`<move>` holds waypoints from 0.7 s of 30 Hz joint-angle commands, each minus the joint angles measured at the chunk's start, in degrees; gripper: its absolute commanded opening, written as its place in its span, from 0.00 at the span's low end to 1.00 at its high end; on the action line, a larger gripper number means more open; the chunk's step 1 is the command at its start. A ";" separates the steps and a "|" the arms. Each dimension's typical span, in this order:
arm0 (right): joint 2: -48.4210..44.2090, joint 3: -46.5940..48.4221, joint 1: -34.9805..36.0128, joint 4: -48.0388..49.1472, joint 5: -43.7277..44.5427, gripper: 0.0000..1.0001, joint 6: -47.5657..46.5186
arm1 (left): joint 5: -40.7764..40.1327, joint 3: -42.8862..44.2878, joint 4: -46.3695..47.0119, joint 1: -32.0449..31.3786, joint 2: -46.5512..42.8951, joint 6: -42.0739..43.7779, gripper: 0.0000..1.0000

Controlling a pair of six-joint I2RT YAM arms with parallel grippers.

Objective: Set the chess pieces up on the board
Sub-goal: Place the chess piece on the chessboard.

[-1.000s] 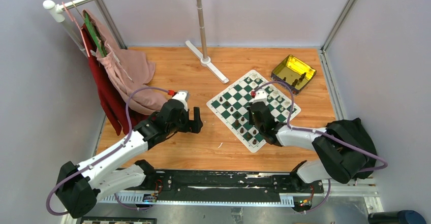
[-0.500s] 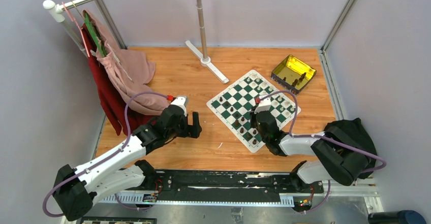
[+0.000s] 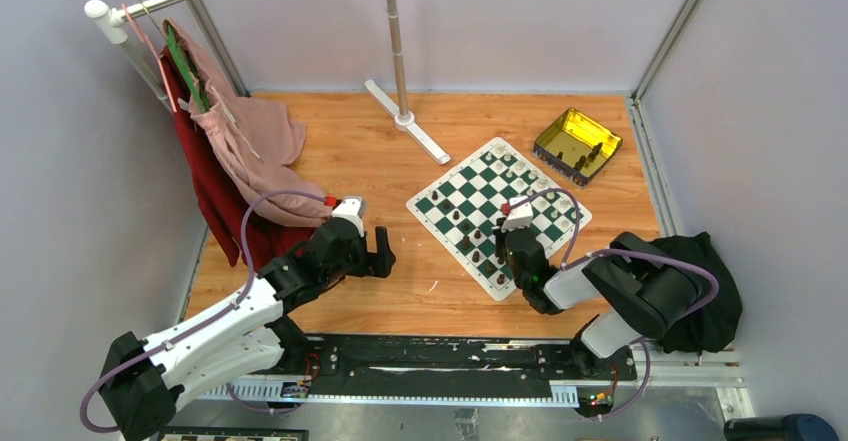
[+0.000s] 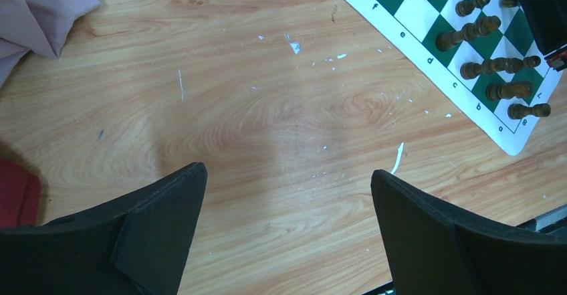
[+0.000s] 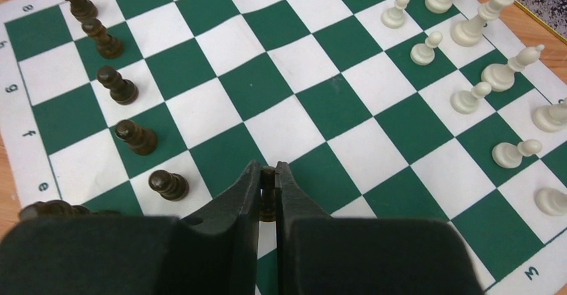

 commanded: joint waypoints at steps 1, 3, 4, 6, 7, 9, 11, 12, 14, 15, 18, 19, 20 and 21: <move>3.78 -2.29 0.90 9.68 3.60 0.02 -2.34 | -1.28 -2.09 3.65 -0.66 -2.09 -0.52 1.00; 5.88 -3.00 0.91 13.51 4.02 0.02 -2.84 | -1.33 -2.95 4.23 -0.70 -2.61 -0.43 1.00; 7.15 -3.39 0.91 16.69 4.24 0.02 -3.10 | -1.28 -3.35 4.60 -0.70 -2.72 -0.36 1.00; 9.12 -3.91 0.90 19.35 4.37 0.03 -3.33 | -1.32 -4.28 5.37 -0.70 -2.72 -0.14 1.00; 9.69 -4.02 0.91 19.59 4.45 0.03 -3.10 | -1.26 -4.60 5.67 -0.70 -2.75 -0.12 1.00; 10.37 -4.49 0.86 20.69 4.44 0.06 -2.51 | -0.99 -5.05 6.16 -0.70 -2.49 -0.04 1.00; 10.39 -5.19 0.96 21.24 4.68 0.10 -1.96 | -0.72 -5.28 6.22 -0.70 -2.19 0.05 1.00; 10.06 -5.42 1.04 21.13 4.94 0.12 -1.83 | -0.64 -5.38 6.21 -0.70 -2.17 0.10 1.00; 8.83 -5.52 1.58 19.79 5.26 0.17 -1.92 | -0.45 -5.39 6.34 -0.70 -2.15 0.21 1.00; 7.89 -5.43 1.76 18.58 5.59 0.18 -1.96 | -0.37 -5.46 6.43 -0.70 -2.18 0.27 1.00; 3.97 -4.98 2.35 14.40 6.10 0.22 -2.22 | -0.08 -5.36 6.54 -0.70 -2.05 0.15 1.00; 2.71 -4.73 2.49 12.72 6.17 0.23 -2.37 | 0.13 -5.32 6.56 -0.70 -1.94 0.07 1.00; 1.60 -4.49 2.54 11.36 6.28 0.24 -2.42 | 0.23 -5.25 6.52 -0.70 -1.93 -0.05 1.00; 0.50 -4.33 2.56 10.27 6.39 0.24 -2.55 | 0.25 -5.08 6.33 -0.70 -1.99 -0.08 1.00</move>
